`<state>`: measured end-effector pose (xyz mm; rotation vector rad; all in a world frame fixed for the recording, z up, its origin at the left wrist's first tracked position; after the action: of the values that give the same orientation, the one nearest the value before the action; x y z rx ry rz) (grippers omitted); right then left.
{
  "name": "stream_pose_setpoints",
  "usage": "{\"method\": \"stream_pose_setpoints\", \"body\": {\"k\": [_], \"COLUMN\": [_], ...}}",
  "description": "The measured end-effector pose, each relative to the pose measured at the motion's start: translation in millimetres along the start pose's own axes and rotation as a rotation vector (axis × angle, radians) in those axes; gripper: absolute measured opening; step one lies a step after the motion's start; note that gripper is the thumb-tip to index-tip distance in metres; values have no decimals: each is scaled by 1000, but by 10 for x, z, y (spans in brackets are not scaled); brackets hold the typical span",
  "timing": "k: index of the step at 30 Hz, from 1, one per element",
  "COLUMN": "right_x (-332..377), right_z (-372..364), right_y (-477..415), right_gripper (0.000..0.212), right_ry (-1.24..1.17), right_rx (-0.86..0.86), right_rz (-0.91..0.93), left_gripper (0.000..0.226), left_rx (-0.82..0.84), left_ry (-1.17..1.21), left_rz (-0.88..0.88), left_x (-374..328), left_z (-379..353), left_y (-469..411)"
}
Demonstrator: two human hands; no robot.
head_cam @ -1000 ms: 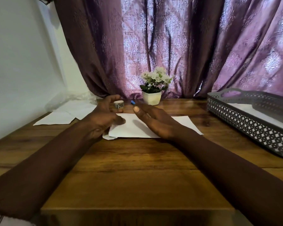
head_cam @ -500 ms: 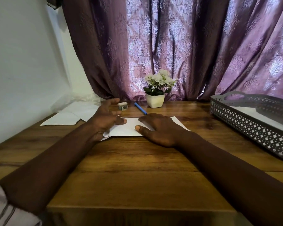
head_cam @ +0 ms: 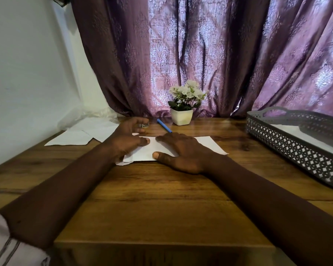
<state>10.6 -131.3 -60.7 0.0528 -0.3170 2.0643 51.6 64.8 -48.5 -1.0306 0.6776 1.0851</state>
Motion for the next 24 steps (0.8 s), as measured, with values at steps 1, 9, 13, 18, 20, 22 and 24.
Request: {"method": "stream_pose_setpoints", "body": {"k": [1,9,13,18,20,22,24], "right_x": [0,-33,-54,-46,-47,-41,-35], "right_z": [-5,-16,-22,-24,-19,-9,-6], "right_y": [-1,-18,-18,-15,-9,1,7], "right_gripper": [77,76,75,73,73,72,72], "right_ry": [0,70,64,51,46,46,42], "right_rx": [17,89,77,81,85,86,82], "right_rz": [-6,-103,-116,-126,-127,-125,-128], "left_gripper": [49,43,30,20,30,33,36], "left_rx": [-44,-240,-207,-258,-184,-75,3], "left_ry": [-208,-742,-470,-61,-184,-310,-334], "left_rz": [-83,171,237,299,268,237,224], "left_x": [-30,93,99,40,60,94,93], "left_z": [55,571,547,445,445,447,460], "left_y": [-8,17,32,68,56,46,35]}}
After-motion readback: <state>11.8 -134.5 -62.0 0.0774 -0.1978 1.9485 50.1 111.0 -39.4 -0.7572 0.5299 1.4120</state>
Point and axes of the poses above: each hand's wrist, its own y-axis away from the middle knuckle, its own z-axis out of the back of the hand, x = y × z, the point moved 3 cm from there along -y, towards the middle knuckle, and after that the axes turned 2 degrees about y, right-handed, at the moved point
